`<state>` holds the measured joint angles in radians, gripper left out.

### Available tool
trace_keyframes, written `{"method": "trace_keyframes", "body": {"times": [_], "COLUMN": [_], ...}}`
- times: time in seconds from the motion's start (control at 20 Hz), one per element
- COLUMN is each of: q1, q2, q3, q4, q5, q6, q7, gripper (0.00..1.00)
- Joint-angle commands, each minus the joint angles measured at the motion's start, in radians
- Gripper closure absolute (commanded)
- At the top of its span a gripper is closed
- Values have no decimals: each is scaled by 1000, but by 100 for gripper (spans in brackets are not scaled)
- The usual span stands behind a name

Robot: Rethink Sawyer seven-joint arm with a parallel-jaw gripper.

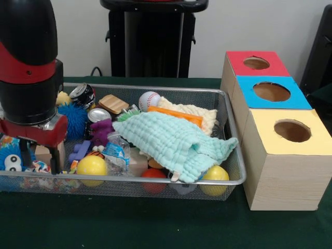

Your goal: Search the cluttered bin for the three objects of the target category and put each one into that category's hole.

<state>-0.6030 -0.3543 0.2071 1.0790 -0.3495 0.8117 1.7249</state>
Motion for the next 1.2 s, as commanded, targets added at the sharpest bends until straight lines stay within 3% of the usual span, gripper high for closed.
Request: {"method": "trace_keyframes", "body": {"times": [0.05, 0.15, 0.45, 0.85, 1.2], "q1": [-64, -80, -84, -104, -153], "q2": [-1, -46, -48, -30, -70], "q3": [186, 88, 90, 89, 163], "q4": [57, 138, 144, 171, 223], "q5": [-98, 74, 63, 7, -22], "q6": [-120, -134, -120, -92, -70], "q7": [-418, 78, 56, -88, -265], "gripper": [0, 0, 0, 0, 0]}}
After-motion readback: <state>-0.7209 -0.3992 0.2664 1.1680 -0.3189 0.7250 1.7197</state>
